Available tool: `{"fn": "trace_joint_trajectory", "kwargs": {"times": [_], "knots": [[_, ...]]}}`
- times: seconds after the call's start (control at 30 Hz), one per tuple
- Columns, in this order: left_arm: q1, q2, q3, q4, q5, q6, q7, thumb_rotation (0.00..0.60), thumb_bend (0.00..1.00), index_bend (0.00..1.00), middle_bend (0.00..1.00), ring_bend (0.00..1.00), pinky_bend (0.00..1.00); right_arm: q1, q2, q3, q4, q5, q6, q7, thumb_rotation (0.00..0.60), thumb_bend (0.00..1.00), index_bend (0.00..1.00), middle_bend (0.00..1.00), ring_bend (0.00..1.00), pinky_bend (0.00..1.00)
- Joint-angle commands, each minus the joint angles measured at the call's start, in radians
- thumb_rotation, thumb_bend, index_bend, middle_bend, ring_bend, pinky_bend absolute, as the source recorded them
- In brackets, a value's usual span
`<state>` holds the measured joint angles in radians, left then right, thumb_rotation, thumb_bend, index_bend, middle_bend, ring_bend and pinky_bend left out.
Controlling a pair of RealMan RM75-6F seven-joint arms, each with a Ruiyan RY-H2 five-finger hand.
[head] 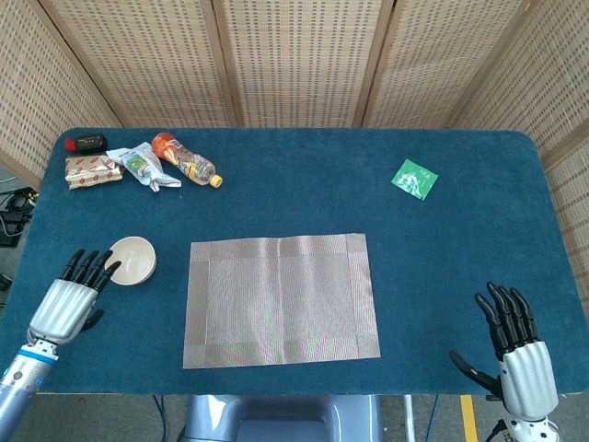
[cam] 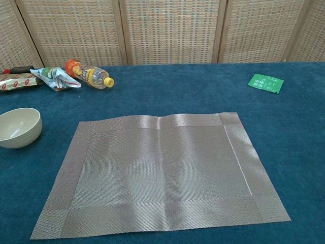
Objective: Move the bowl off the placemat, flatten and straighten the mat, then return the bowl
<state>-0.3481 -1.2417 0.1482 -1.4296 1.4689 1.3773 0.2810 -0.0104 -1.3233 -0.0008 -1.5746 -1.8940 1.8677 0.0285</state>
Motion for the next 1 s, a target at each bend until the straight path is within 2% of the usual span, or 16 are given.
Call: {"fn": "trace_joint_trajectory", "kwargs": {"times": [0.03,0.43,0.73,0.9,1.0], "knots": [[0.004,-0.053,-0.048,0.088,-0.053,-0.059,-0.056,0.6,0.26,0.15,0.0,0.0,0.0,0.0,-0.001,0.001,0.0,-0.001,-0.001,-0.001,0.6,0.24,0.06,0.0,0.0,0.0],[-0.028,-0.187,-0.108,0.23,-0.098,-0.17,-0.05,0.6,0.27,0.31,0.0,0.0,0.0,-0.002,0.001,0.004,-0.001,-0.001,0.0,0.005,0.6,0.24,0.06,0.0,0.0,0.0],[-0.04,-0.277,-0.147,0.31,-0.111,-0.193,-0.039,0.6,0.27,0.42,0.0,0.0,0.0,-0.003,0.002,0.009,-0.001,0.002,0.002,0.014,0.6,0.24,0.06,0.0,0.0,0.0],[-0.047,-0.309,-0.163,0.336,-0.113,-0.201,-0.037,0.6,0.28,0.55,0.0,0.0,0.0,-0.003,0.001,0.009,0.0,0.003,0.0,0.016,0.6,0.24,0.06,0.0,0.0,0.0],[-0.048,-0.322,-0.169,0.347,-0.118,-0.209,-0.032,0.6,0.28,0.57,0.0,0.0,0.0,-0.003,0.001,0.01,0.0,0.003,0.0,0.016,0.6,0.24,0.06,0.0,0.0,0.0]]}}
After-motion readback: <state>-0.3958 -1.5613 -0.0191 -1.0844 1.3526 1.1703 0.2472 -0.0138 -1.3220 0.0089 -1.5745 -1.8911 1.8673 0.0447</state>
